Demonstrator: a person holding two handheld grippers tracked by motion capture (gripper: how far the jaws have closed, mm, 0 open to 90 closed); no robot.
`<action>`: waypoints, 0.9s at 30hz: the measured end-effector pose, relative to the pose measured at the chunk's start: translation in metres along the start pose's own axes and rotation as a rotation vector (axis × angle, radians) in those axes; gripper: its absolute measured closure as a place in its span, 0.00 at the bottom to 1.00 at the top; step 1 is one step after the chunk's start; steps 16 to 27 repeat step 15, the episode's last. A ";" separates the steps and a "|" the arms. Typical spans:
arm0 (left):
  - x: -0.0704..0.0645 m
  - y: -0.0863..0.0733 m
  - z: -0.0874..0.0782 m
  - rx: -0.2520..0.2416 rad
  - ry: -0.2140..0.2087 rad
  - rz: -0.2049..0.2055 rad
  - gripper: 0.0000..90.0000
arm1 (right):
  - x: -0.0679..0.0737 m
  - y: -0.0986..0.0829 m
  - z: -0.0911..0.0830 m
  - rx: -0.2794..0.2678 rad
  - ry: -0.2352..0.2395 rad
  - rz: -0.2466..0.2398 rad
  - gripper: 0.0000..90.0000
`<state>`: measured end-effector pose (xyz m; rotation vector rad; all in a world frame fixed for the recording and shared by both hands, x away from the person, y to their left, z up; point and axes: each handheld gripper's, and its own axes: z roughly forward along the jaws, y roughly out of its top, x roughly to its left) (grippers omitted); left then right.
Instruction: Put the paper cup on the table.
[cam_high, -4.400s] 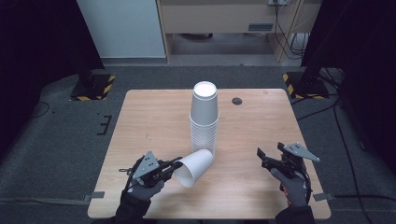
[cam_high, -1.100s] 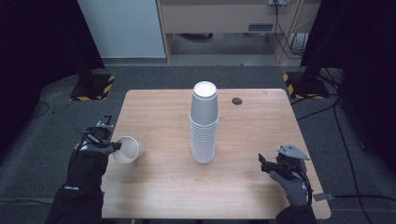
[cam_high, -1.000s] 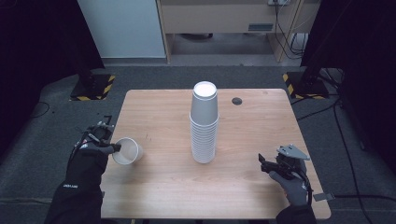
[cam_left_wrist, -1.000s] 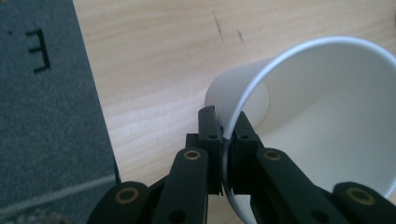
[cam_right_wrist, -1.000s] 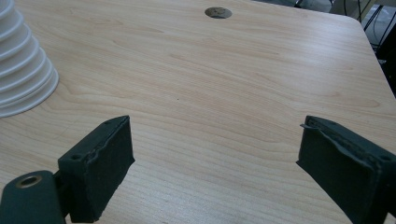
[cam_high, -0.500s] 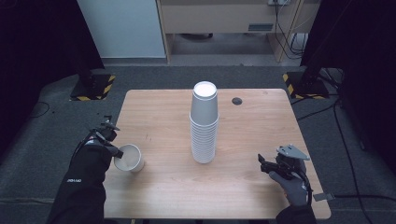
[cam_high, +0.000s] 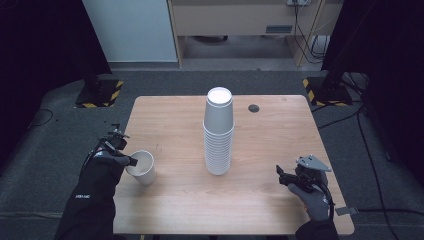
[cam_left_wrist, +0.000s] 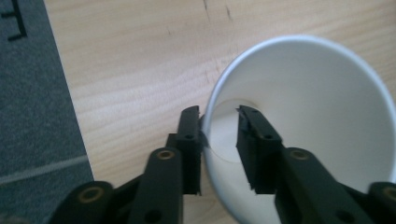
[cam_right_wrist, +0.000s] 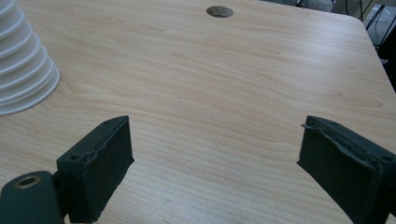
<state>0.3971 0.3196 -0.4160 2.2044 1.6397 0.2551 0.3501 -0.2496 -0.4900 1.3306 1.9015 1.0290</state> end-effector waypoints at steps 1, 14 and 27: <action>0.000 0.000 -0.002 -0.035 0.003 0.001 0.74 | 0.000 0.000 0.000 0.000 0.000 0.000 0.11; -0.013 -0.021 -0.022 -0.583 0.046 0.049 0.46 | -0.001 0.000 -0.001 -0.009 -0.004 0.011 0.10; -0.015 -0.023 -0.023 -0.633 0.046 0.040 0.45 | -0.002 0.000 -0.001 -0.012 -0.007 0.012 0.10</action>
